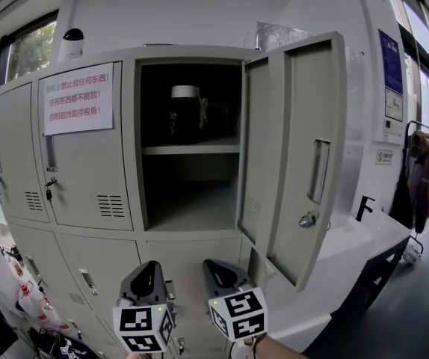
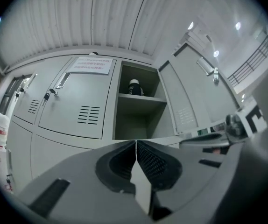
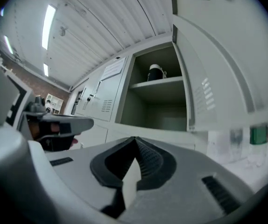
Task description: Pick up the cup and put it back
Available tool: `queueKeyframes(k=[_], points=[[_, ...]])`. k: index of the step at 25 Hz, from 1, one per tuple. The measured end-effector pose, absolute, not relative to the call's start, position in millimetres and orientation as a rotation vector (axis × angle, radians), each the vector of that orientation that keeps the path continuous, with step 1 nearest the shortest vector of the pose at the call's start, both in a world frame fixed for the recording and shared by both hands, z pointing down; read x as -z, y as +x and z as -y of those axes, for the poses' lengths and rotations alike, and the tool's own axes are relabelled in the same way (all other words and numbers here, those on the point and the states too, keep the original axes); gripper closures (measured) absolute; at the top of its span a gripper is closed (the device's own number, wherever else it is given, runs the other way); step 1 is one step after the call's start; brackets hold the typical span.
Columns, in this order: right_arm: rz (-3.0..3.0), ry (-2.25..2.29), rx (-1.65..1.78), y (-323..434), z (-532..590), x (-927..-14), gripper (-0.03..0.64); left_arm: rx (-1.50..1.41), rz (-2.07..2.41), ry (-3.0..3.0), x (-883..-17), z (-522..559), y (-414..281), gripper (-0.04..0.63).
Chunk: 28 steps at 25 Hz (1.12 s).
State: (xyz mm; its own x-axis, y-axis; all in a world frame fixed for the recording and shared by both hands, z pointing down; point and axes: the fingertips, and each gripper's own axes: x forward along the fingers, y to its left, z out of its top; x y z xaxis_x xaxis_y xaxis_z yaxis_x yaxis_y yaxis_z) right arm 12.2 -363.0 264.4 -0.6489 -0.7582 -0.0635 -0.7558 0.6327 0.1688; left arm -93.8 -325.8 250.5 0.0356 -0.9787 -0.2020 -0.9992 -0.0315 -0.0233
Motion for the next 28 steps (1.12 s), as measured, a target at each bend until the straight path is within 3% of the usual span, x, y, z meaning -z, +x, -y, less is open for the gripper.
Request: queueKeyframes(k=[10, 28], points=[[2.807, 1.41, -0.018, 56.3, 364.4, -327.9, 0.626, -0.165, -2.143, -2.179, -294.7, 330.9, -81.5, 0.588], [2.743, 1.506, 0.005, 43.6, 365.7, -329.3, 0.624, -0.189, -2.138, -2.24, -312.1, 333.3, -106.7, 0.588]])
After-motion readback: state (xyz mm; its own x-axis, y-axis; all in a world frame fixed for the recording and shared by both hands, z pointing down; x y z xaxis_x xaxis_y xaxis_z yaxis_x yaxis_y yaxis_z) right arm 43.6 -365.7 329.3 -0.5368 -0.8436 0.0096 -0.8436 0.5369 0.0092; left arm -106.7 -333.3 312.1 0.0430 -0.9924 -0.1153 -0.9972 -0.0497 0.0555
